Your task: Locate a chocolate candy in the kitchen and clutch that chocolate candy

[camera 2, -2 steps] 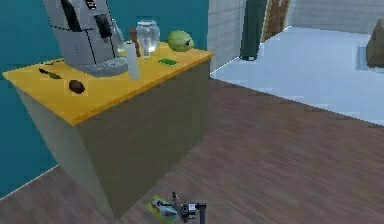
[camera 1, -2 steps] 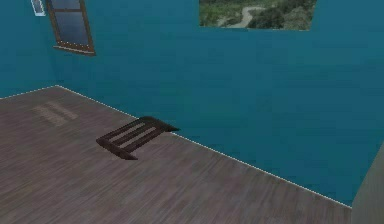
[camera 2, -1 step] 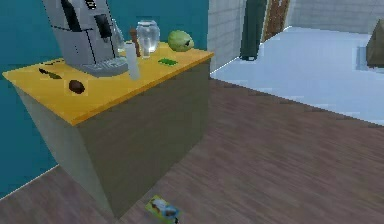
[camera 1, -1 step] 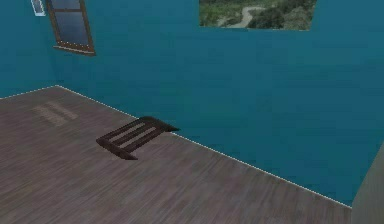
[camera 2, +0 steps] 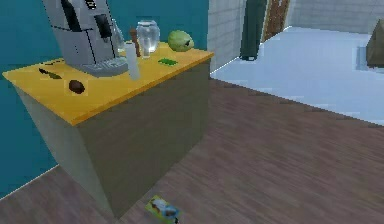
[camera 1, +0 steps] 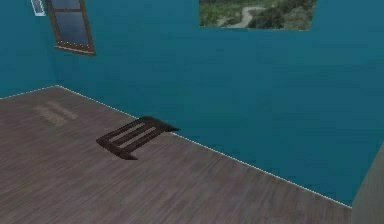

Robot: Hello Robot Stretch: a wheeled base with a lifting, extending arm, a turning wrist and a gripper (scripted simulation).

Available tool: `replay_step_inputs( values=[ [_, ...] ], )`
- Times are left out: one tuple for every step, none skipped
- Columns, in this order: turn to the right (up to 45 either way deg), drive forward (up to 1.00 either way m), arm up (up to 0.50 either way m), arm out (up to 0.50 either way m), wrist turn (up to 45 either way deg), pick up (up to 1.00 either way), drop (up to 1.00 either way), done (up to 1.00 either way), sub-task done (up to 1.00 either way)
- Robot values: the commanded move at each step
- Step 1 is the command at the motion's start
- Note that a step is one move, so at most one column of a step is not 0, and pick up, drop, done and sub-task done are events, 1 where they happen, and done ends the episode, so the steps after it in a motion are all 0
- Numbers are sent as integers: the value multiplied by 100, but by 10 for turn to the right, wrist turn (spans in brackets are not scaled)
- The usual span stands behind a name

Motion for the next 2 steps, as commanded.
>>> replay_step_inputs(
  values=[
    [0, 0, 10, 0, 0, 0, 0, 0, 0],
    [0, 0, 0, 0, 0, 0, 0, 100, 0]
  ],
)
